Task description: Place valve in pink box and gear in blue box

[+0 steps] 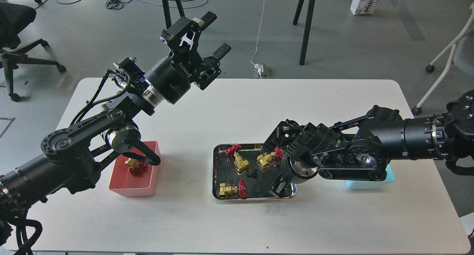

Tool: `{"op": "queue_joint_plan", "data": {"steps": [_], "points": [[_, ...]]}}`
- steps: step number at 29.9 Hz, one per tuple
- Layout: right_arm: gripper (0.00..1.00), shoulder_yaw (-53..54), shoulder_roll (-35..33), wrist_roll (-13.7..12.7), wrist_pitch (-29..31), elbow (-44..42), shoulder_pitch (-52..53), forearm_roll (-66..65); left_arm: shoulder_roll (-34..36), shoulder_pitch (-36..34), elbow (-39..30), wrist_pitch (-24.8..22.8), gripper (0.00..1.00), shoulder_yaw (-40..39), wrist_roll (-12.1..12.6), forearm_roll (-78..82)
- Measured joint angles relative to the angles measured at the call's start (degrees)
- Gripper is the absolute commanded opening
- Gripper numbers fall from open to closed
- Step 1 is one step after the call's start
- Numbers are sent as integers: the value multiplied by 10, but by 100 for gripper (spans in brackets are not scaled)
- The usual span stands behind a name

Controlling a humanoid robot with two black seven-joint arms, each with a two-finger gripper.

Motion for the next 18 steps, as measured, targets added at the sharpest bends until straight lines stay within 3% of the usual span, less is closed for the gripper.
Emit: {"op": "queue_joint_plan", "data": {"steps": [18], "points": [[55, 3, 7, -18, 0, -26, -26, 1, -1, 11, 2, 0, 86, 0, 0, 0]]}}
